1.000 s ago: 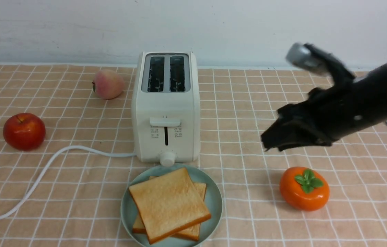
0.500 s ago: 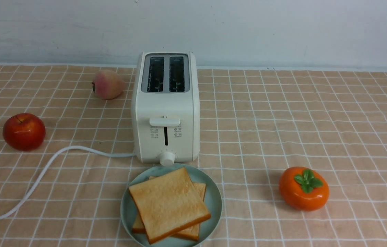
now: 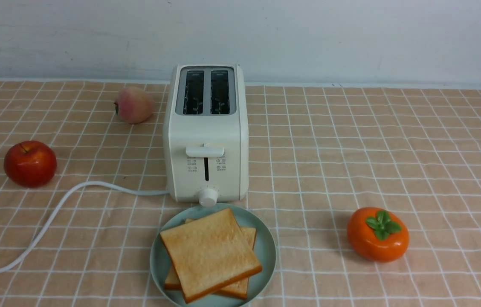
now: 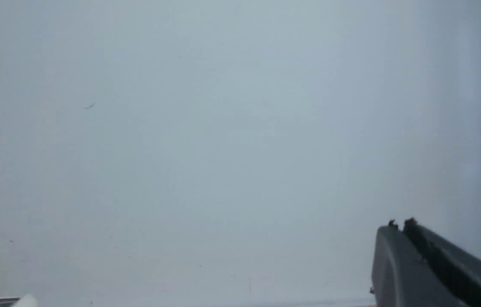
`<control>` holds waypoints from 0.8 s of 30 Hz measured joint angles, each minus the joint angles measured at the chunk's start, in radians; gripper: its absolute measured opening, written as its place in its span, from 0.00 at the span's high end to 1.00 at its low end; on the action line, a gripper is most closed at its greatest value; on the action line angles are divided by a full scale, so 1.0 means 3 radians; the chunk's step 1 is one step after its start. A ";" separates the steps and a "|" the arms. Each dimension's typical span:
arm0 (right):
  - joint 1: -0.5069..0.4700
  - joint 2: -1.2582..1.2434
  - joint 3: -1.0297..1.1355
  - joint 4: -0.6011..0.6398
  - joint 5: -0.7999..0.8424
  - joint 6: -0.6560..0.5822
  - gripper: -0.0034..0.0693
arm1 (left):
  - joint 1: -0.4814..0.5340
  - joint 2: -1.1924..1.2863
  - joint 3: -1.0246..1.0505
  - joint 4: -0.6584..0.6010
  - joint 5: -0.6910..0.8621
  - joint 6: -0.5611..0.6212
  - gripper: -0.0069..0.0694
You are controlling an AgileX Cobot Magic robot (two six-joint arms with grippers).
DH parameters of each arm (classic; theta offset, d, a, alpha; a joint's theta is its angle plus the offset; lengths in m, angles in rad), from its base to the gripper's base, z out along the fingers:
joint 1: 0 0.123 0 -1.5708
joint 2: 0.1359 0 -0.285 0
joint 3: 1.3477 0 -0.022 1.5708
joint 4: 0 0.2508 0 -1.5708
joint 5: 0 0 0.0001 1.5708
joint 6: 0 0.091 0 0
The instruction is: Take toasted bread from bread machine on light coffee tablecloth place on plate.
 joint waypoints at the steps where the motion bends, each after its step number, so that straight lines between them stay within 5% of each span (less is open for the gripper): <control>1: 0.0000 0.0000 0.0011 -0.0096 -0.0019 0.0014 0.94 | 0.0000 0.0000 0.0000 0.0000 0.0000 0.0000 0.93; 9: 0.0000 0.0000 0.0053 -0.0661 -0.0054 0.0025 0.92 | 0.0000 0.0000 0.0000 -0.0002 0.0000 0.0000 0.93; 21: 0.0000 0.0000 0.0060 -0.0744 -0.0073 0.0025 0.91 | 0.0035 -0.0097 0.0084 0.0033 -0.0033 0.0061 0.92; 24: 0.0000 0.0000 0.0060 -0.0744 -0.0073 0.0025 0.90 | 0.0310 -0.0463 0.0428 0.0049 -0.0211 0.0208 0.92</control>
